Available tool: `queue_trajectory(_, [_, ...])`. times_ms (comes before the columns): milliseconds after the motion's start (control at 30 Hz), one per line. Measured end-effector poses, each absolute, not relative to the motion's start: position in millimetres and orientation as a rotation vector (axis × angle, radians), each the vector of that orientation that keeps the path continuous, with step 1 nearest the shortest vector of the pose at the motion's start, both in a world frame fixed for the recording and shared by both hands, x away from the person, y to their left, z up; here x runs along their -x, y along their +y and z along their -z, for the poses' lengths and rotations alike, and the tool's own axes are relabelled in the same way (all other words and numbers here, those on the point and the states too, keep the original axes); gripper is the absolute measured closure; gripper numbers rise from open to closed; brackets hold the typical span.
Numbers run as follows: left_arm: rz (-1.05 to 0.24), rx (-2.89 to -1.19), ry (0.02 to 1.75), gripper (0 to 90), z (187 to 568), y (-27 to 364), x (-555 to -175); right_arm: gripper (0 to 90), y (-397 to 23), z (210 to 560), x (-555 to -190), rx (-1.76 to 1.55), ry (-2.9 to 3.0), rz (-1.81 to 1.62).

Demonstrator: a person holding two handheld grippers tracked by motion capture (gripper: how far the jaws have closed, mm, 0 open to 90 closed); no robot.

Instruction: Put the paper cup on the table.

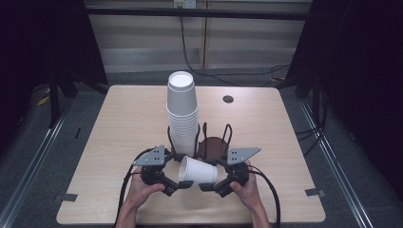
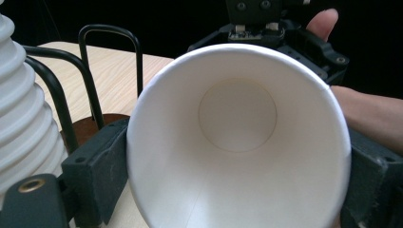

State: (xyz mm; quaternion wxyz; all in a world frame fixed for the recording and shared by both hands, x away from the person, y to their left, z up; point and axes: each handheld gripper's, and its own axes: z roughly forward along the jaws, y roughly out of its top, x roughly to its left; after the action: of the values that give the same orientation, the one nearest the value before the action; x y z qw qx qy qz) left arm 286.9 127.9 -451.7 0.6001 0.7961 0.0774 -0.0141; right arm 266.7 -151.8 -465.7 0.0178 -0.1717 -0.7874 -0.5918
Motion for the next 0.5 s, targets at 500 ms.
queue_trajectory(500, [-0.006,-1.895,0.253,10.7,448.5,140.8,-288.6,12.8,-165.3,463.7,-258.9,0.73,-2.499,1.96])
